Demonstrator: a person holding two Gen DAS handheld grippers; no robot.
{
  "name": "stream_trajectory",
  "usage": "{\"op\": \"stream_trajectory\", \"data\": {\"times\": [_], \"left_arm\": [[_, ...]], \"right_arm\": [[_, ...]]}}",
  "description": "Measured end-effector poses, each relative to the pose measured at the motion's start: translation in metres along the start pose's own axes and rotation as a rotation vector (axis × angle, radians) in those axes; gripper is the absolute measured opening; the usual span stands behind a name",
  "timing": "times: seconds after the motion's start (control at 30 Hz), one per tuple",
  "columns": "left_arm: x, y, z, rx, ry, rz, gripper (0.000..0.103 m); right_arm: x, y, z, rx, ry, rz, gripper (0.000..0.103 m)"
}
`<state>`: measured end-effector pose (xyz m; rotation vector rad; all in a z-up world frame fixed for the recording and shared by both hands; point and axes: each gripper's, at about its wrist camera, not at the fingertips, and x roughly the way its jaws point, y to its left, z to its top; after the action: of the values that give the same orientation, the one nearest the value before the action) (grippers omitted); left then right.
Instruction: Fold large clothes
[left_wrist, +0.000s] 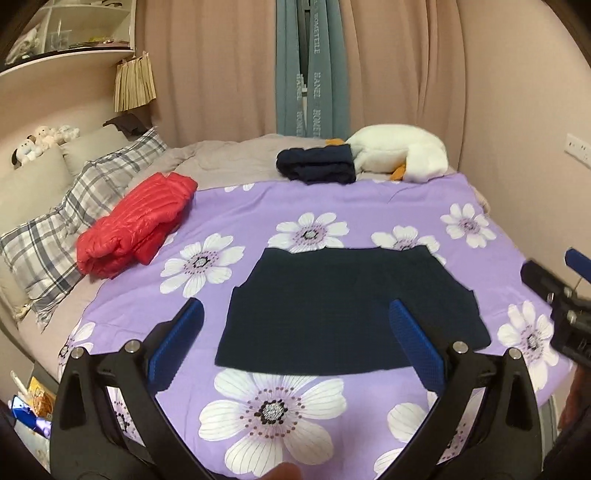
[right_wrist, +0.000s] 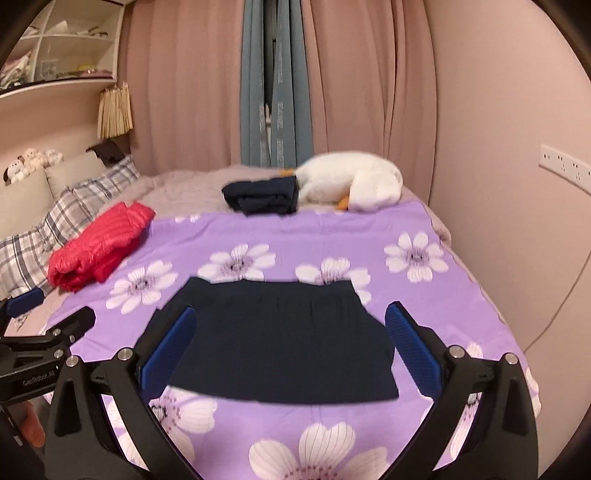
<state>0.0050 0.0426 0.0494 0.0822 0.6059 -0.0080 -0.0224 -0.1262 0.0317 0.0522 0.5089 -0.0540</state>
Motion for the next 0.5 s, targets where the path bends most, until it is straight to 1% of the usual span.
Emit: {"op": "stream_trajectory", "data": {"times": [0.03, 0.07, 0.1, 0.13, 0.17, 0.27, 0.33, 0.5], "left_arm": [[0.006, -0.001, -0.005, 0.000, 0.017, 0.006, 0.101], [0.012, -0.001, -0.010, -0.002, 0.039, 0.009, 0.101], [0.018, -0.001, -0.015, -0.004, 0.056, 0.010, 0.101], [0.026, -0.002, -0.021, -0.008, 0.082, 0.015, 0.101], [0.034, -0.002, -0.027, -0.011, 0.108, 0.025, 0.101], [0.049, -0.001, -0.041, -0.019, 0.173, 0.029, 0.101], [0.053, 0.002, -0.046, -0.024, 0.183, 0.034, 0.101], [0.056, 0.006, -0.051, -0.035, 0.191, 0.032, 0.101]], "right_arm": [[0.005, 0.001, -0.005, -0.009, 0.035, 0.001, 0.102], [0.015, 0.002, -0.014, -0.024, 0.092, 0.018, 0.102], [0.023, 0.003, -0.023, -0.028, 0.132, 0.041, 0.102], [0.035, 0.003, -0.036, -0.025, 0.178, 0.088, 0.102], [0.042, 0.002, -0.044, -0.017, 0.203, 0.104, 0.102], [0.069, 0.002, -0.068, 0.005, 0.293, 0.048, 0.102], [0.074, 0.004, -0.072, -0.014, 0.310, 0.029, 0.102], [0.068, 0.003, -0.065, 0.006, 0.272, 0.017, 0.102]]}}
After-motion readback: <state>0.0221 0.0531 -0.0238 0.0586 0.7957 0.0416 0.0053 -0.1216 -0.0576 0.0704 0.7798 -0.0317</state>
